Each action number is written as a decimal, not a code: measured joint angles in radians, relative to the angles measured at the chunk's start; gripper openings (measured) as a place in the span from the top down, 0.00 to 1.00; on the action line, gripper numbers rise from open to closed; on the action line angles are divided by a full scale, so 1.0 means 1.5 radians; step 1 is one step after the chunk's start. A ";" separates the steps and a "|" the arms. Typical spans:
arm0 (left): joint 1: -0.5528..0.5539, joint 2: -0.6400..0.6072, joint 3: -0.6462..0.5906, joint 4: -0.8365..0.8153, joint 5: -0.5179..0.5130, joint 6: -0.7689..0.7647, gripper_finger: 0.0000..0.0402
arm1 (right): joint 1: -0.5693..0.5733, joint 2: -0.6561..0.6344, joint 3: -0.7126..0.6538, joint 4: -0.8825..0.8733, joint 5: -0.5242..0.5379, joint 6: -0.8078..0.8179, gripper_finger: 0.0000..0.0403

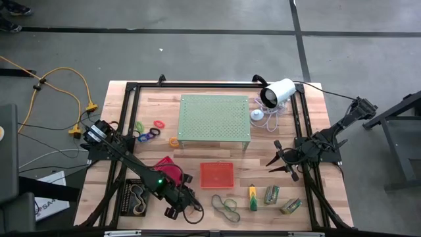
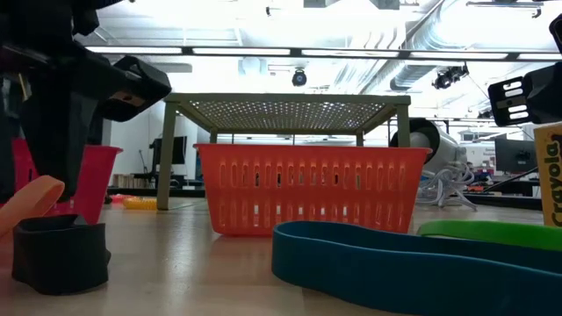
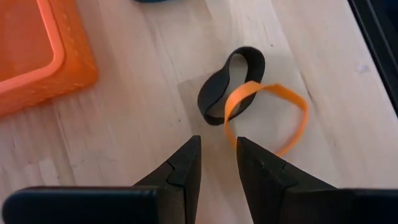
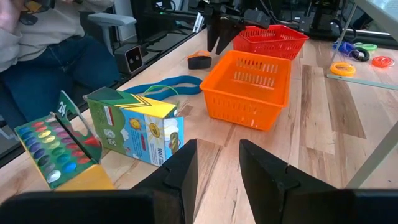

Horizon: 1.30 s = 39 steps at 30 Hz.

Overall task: Pick & Place Office Desk Supplies
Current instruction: Put the orange rubber band into the black bin

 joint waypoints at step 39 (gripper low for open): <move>0.003 0.041 0.004 0.035 0.027 -0.014 0.76 | 0.000 0.000 0.000 0.001 0.001 0.000 0.74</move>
